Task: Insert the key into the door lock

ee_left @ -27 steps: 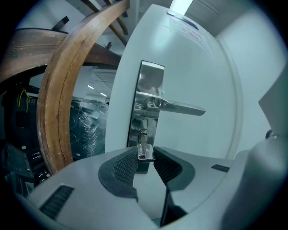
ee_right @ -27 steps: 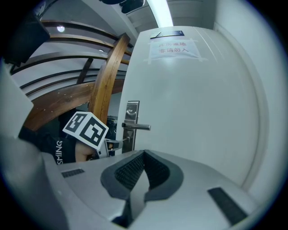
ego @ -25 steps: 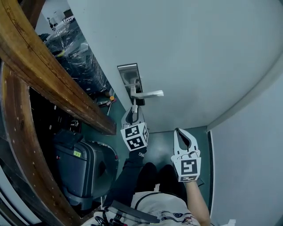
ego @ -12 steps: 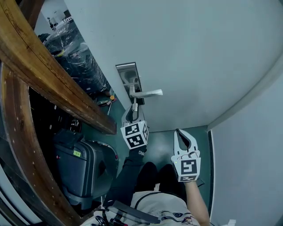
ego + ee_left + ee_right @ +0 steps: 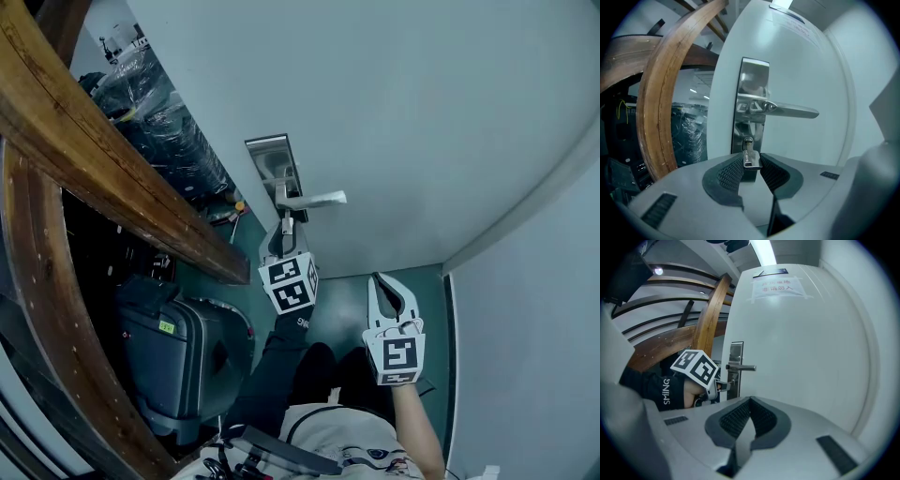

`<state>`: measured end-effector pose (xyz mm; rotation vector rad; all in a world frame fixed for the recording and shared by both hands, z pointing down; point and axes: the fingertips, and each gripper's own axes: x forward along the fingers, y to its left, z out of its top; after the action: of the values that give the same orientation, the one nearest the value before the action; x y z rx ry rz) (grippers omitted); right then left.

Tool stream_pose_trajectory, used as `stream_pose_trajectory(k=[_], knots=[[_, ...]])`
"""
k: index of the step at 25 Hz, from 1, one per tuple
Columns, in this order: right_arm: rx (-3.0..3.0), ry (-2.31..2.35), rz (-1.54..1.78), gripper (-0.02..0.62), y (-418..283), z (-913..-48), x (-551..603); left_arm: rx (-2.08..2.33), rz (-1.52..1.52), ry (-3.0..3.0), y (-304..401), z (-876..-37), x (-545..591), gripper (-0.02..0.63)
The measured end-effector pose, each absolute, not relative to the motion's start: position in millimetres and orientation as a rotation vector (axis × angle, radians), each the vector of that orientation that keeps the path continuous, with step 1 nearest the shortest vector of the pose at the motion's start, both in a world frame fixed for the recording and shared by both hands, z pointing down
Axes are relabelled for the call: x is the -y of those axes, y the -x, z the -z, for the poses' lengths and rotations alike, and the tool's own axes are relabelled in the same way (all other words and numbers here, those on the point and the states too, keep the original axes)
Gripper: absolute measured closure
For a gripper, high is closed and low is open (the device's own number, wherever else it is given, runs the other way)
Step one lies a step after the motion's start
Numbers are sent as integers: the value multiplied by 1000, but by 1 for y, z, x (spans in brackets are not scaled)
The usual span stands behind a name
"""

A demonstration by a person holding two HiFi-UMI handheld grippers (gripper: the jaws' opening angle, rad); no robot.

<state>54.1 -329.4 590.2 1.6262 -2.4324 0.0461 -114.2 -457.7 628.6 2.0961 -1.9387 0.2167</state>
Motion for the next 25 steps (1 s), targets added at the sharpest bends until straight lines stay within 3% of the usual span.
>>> stream_pose_trajectory(k=[20, 25], knots=[[2403, -1648, -63, 590, -66, -599, 324, 1990, -392, -2125, 116, -634, 497, 488], [2401, -1665, -74, 591, -66, -580, 305, 1925, -432, -2165, 111, -639, 452, 486]])
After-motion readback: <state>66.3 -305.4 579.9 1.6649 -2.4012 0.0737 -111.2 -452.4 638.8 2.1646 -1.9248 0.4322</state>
